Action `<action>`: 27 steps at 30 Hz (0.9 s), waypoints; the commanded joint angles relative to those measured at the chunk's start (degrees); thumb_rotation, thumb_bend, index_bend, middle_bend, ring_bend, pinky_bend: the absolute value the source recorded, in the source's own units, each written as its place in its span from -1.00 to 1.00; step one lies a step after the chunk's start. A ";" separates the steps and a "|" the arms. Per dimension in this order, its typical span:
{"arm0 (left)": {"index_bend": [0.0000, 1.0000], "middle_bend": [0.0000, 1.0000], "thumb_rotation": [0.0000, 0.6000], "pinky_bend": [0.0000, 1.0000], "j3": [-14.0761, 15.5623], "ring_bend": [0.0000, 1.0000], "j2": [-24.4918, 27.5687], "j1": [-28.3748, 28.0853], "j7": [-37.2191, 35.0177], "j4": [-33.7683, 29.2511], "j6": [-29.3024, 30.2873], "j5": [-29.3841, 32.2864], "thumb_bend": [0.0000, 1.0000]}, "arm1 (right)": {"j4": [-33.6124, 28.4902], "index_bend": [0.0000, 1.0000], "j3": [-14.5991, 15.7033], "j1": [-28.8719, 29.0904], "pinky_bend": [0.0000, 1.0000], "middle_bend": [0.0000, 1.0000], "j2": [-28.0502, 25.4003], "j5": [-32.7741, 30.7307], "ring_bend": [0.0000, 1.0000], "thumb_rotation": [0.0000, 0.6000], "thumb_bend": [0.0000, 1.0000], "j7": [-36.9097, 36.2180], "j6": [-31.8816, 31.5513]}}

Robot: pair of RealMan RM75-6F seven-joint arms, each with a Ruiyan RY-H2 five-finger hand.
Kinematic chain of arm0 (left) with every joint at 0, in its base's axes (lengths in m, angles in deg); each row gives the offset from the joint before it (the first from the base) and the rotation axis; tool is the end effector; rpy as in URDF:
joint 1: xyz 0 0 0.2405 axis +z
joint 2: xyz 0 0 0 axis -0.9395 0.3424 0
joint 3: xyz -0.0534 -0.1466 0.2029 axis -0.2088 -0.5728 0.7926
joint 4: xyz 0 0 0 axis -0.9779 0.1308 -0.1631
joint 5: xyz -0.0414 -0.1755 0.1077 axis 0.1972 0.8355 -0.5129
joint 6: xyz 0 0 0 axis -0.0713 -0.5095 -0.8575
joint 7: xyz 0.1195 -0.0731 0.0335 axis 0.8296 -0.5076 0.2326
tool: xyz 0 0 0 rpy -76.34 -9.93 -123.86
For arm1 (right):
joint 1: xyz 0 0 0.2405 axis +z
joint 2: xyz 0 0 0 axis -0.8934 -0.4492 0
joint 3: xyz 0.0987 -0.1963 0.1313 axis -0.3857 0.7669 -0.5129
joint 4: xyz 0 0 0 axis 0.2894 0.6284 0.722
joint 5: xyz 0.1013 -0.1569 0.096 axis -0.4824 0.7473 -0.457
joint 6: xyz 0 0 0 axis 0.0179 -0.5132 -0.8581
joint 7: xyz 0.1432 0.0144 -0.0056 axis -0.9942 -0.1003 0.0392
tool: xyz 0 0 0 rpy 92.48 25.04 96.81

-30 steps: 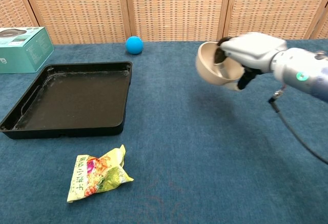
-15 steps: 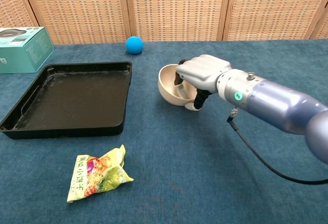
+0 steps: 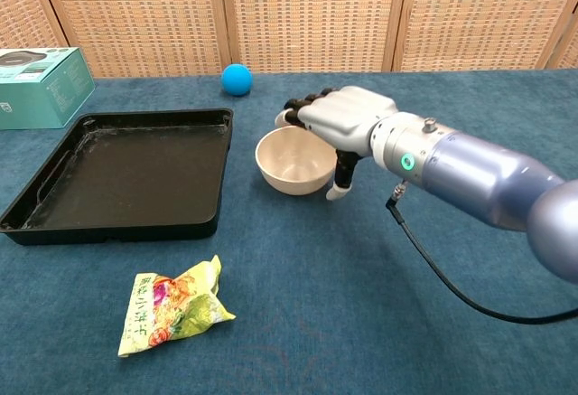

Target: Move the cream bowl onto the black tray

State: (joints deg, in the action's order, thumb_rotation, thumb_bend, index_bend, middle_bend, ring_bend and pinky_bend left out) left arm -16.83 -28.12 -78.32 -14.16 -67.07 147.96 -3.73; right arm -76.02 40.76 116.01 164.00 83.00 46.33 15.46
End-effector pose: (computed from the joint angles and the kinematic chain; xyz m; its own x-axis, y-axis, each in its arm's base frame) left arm -0.3164 0.1948 0.1414 0.4833 0.0813 0.8717 0.8754 -0.0589 -0.4798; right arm -0.0695 -0.3728 -0.0798 0.6728 -0.0481 0.7382 -0.6544 -0.5041 0.5636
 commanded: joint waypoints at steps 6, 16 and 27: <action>-1.00 -1.00 1.00 -1.00 -0.50 -1.00 -0.25 0.58 -0.26 0.35 1.52 0.35 -0.90 | -16.84 -0.94 1.42 -6.36 -0.90 -1.00 -13.50 -1.27 -1.00 1.00 -0.60 3.64 -8.14; -1.00 -1.00 1.00 -1.00 -0.17 -1.00 -1.00 0.53 3.10 -1.14 2.44 -1.08 -0.90 | -25.76 -1.00 8.83 -18.95 -1.00 -1.00 -25.63 7.06 -1.00 1.00 -0.69 -9.51 -18.49; -1.00 -1.00 1.00 -1.00 -0.04 -1.00 -2.83 0.36 6.01 -0.92 2.53 -1.43 -0.90 | -18.61 -1.00 18.28 -32.95 -1.00 -1.00 -29.80 19.65 -1.00 1.00 -0.70 -25.45 -32.69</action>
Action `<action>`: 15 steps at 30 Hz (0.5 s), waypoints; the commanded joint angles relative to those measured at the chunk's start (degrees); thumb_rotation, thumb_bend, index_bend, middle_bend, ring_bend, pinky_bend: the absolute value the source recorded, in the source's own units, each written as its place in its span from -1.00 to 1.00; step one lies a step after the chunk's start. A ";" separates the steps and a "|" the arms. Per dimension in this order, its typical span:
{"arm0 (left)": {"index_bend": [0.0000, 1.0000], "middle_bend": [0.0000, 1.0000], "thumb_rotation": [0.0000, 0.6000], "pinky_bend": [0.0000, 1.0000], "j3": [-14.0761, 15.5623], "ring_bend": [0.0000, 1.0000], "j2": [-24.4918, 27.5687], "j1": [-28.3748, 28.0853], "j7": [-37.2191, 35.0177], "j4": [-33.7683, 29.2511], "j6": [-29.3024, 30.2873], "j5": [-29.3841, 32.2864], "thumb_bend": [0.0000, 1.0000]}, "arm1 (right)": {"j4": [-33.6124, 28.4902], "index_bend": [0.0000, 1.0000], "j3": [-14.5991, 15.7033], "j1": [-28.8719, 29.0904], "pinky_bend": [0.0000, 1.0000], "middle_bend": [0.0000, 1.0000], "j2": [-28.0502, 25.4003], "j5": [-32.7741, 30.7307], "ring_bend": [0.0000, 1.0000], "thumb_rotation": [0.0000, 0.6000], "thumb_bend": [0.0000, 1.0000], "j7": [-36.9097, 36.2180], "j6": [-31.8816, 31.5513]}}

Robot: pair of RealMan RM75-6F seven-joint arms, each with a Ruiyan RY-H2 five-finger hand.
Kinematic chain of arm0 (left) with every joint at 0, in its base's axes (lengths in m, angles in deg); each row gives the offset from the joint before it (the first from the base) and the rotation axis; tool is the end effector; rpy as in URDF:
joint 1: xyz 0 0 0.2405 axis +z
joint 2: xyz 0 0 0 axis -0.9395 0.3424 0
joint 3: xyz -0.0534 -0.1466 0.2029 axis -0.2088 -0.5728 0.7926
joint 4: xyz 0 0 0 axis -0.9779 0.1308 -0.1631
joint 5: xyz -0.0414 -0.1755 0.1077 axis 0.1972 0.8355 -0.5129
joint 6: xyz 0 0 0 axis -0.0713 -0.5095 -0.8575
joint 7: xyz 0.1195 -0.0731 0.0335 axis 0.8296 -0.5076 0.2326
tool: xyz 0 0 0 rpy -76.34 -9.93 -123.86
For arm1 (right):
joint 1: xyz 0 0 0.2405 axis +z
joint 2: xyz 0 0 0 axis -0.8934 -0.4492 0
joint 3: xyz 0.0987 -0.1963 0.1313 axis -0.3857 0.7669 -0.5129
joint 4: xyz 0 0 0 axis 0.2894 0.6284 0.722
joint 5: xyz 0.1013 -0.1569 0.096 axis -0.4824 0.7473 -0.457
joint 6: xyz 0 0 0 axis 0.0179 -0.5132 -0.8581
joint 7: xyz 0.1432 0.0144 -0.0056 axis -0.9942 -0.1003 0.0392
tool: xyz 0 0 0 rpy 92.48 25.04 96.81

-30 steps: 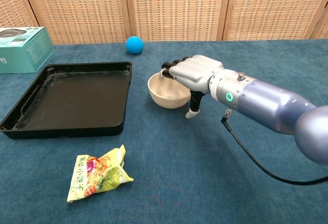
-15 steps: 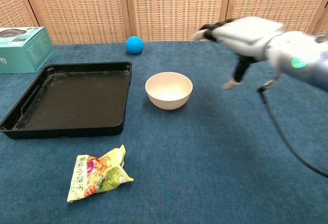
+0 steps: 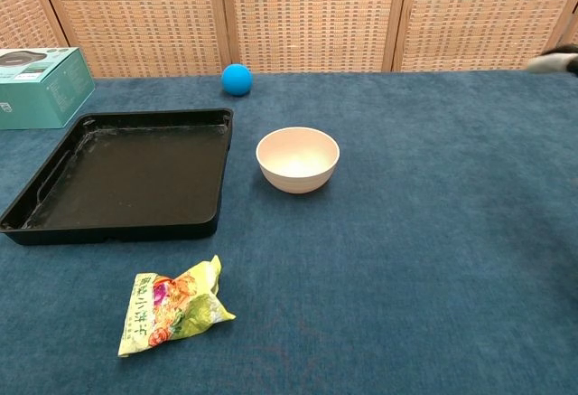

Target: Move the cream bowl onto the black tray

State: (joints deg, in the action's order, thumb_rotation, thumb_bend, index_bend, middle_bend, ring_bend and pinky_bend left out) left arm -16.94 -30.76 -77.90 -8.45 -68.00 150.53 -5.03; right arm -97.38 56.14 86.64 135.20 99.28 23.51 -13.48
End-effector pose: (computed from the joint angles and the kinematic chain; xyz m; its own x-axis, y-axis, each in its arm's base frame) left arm -0.3040 0.1920 0.1293 0.5171 0.0364 0.8552 0.8545 -0.0803 -0.5132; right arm -0.2436 -0.2618 0.0839 0.5125 0.0128 0.8586 -0.8387 -0.2069 0.5037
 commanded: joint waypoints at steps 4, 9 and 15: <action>-1.00 -1.00 1.00 -1.00 0.45 -1.00 -1.04 -0.10 0.95 0.06 0.09 -0.90 -0.90 | 6.82 -1.00 5.05 -8.57 -1.00 -1.00 0.49 5.71 -1.00 1.00 -0.70 -6.55 -9.01; -1.00 -1.00 1.00 -1.00 0.90 -1.00 -1.42 -0.28 0.82 -0.45 -0.81 -0.91 -0.90 | 10.30 -1.00 5.40 -10.71 -1.00 -1.00 1.73 7.02 -1.00 1.00 -0.70 -9.82 -10.91; -0.96 -1.00 1.00 -1.00 -0.27 -1.00 -1.48 -2.09 1.72 -1.51 -2.73 -0.40 -0.76 | 12.87 -1.00 4.72 -11.69 -1.00 -1.00 2.35 8.61 -1.00 1.00 -0.70 -13.62 -10.81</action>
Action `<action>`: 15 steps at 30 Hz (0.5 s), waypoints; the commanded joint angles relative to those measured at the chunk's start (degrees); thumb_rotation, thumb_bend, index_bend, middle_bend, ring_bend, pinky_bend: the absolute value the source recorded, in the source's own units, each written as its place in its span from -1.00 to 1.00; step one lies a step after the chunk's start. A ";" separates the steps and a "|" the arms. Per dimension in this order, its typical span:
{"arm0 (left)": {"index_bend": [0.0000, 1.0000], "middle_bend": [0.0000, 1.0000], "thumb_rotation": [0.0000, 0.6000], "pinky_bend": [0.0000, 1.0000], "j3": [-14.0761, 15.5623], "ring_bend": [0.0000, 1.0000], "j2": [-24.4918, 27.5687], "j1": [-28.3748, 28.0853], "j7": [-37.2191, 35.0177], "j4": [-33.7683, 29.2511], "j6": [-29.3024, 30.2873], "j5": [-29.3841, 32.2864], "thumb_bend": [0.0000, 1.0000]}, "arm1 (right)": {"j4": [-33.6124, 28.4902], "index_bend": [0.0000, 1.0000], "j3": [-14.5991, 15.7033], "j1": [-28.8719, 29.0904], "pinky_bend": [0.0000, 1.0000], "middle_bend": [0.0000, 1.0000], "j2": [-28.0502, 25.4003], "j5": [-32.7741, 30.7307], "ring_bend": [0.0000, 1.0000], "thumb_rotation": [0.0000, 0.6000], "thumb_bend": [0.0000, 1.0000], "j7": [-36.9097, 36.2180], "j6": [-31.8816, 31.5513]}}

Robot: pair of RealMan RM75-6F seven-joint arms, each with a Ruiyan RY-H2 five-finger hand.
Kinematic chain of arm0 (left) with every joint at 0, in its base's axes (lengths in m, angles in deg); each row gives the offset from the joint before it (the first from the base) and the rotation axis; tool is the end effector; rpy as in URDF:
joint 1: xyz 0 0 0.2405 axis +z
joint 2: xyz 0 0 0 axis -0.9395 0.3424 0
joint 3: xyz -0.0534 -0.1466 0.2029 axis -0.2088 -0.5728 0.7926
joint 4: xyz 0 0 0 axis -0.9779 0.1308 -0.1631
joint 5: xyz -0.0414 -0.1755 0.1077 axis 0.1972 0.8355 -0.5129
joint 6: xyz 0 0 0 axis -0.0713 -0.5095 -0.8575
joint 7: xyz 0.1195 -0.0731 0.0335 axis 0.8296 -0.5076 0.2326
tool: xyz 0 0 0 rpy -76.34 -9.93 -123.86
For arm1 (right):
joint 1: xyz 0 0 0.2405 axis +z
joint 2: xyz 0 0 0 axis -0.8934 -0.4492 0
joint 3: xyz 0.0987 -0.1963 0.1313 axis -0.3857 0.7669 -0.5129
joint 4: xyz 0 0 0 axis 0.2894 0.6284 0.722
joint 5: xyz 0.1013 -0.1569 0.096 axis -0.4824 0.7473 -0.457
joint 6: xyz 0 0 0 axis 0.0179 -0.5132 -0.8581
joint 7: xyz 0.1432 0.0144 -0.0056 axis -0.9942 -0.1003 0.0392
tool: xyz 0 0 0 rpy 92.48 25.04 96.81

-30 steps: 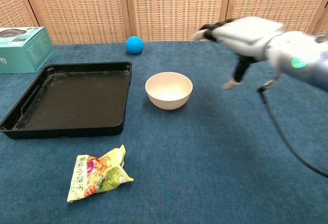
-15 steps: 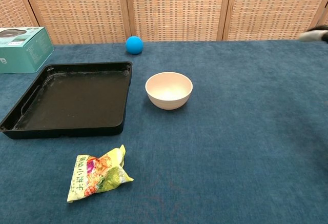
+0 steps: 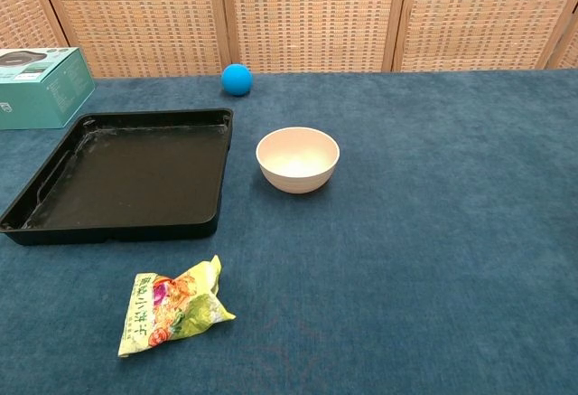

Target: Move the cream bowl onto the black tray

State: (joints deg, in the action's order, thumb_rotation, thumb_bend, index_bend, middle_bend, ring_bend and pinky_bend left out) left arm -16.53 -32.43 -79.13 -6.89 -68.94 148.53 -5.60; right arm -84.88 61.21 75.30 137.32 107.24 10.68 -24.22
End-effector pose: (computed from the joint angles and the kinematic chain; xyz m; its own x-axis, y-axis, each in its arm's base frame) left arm -0.2940 0.1954 0.1122 0.5068 0.0677 0.8594 0.8592 -0.1209 -0.4972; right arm -0.3076 -0.1978 0.0976 0.4749 0.0545 0.8783 -0.8666 -0.1446 0.4776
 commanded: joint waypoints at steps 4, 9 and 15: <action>-0.79 -1.00 1.00 -1.00 -4.57 -1.00 0.26 -5.23 0.15 -2.17 -3.87 1.31 -0.63 | -0.18 -1.00 -0.96 -0.64 -1.00 -1.00 -0.38 1.27 -1.00 1.00 -0.70 -2.28 0.19; -0.64 -1.00 1.00 -1.00 -8.22 -1.00 -0.83 -11.01 4.02 -3.14 -9.34 3.72 -0.63 | -0.58 -1.00 -1.80 -1.20 -1.00 -1.00 -1.09 1.39 -1.00 1.00 -0.70 -3.84 0.77; -0.36 -1.00 1.00 -1.00 -10.08 -1.00 -4.46 -16.90 7.04 -1.26 -15.59 6.17 -0.60 | -1.01 -1.00 -2.41 -1.69 -1.00 -1.00 -1.59 2.23 -1.00 1.00 -0.70 -4.85 0.83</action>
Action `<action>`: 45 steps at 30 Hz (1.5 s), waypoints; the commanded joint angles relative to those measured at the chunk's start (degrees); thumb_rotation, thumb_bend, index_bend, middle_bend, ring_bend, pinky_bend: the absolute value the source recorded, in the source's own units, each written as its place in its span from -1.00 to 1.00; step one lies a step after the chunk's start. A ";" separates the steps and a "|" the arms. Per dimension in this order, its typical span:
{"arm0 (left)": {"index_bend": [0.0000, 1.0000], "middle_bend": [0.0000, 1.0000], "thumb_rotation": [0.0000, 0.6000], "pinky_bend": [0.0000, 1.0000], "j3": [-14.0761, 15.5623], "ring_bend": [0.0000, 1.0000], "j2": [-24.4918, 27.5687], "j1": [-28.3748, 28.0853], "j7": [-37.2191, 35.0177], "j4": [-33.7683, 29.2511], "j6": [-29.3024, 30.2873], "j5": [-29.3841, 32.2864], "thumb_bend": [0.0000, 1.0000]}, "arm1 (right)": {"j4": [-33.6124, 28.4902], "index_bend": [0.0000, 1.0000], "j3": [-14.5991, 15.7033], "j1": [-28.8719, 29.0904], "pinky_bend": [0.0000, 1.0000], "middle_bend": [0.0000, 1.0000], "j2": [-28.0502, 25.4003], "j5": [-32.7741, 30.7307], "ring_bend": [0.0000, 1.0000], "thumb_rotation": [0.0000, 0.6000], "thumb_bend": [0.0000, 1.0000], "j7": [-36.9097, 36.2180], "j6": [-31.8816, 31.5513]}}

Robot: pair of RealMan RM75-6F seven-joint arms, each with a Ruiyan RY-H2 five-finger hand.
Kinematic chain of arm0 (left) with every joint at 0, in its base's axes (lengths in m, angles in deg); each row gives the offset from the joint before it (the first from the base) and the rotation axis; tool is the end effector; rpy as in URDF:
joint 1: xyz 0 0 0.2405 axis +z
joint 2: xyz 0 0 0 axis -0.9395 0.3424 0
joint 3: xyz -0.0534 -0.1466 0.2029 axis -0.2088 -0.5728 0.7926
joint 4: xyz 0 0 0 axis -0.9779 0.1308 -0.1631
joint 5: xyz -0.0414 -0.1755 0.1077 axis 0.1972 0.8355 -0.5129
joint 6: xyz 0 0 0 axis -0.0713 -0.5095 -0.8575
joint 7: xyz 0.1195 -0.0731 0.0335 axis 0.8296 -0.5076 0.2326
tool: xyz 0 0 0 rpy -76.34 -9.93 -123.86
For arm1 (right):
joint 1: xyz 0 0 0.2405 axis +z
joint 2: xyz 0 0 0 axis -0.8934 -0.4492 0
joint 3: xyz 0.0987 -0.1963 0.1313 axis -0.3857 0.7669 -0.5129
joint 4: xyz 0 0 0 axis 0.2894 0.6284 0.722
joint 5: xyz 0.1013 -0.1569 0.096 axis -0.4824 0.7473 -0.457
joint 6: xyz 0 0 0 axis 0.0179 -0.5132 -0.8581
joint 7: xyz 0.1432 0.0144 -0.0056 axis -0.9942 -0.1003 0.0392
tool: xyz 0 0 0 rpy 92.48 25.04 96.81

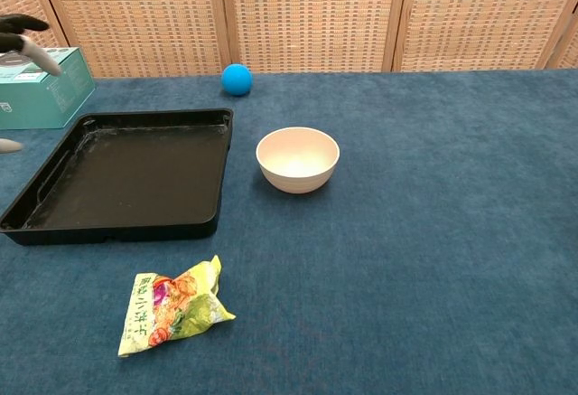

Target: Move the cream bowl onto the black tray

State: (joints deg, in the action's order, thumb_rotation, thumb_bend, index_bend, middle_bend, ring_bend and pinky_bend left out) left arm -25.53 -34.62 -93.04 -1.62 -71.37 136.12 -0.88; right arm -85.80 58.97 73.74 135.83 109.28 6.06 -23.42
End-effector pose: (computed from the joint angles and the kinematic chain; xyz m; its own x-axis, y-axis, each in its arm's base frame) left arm -0.2224 0.2866 0.0940 0.5134 0.0231 0.8579 0.8243 -0.2913 -0.4854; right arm -0.3071 -0.1966 0.1062 0.4082 0.0571 0.9111 -0.8987 -0.1501 0.4121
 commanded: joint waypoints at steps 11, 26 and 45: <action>-0.20 -1.00 1.00 -1.00 -2.75 -1.00 -13.06 -13.25 9.85 7.94 -11.32 5.06 -0.59 | 0.32 -1.00 -1.43 -0.72 -1.00 -1.00 -0.29 0.82 -1.00 1.00 -0.70 -2.25 0.63; -0.06 -1.00 1.00 -1.00 -3.81 -1.00 -24.15 -22.92 15.97 16.37 -16.37 9.40 -0.59 | 1.74 -1.00 -3.16 -1.34 -1.00 -1.00 -0.42 0.61 -1.00 1.00 -0.70 -5.58 1.34; 0.03 -1.00 1.00 -1.00 -4.32 -1.00 -32.82 -29.82 18.69 26.08 -19.77 15.33 -0.41 | 2.66 -1.00 -4.78 -2.07 -1.00 -1.00 -1.02 0.94 -1.00 1.00 -0.68 -8.94 0.57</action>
State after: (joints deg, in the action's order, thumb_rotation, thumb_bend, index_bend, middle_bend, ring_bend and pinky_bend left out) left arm -29.81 -67.05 -122.51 16.97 -45.70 116.65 14.06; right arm -83.14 54.21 71.69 134.83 110.22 -2.84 -22.86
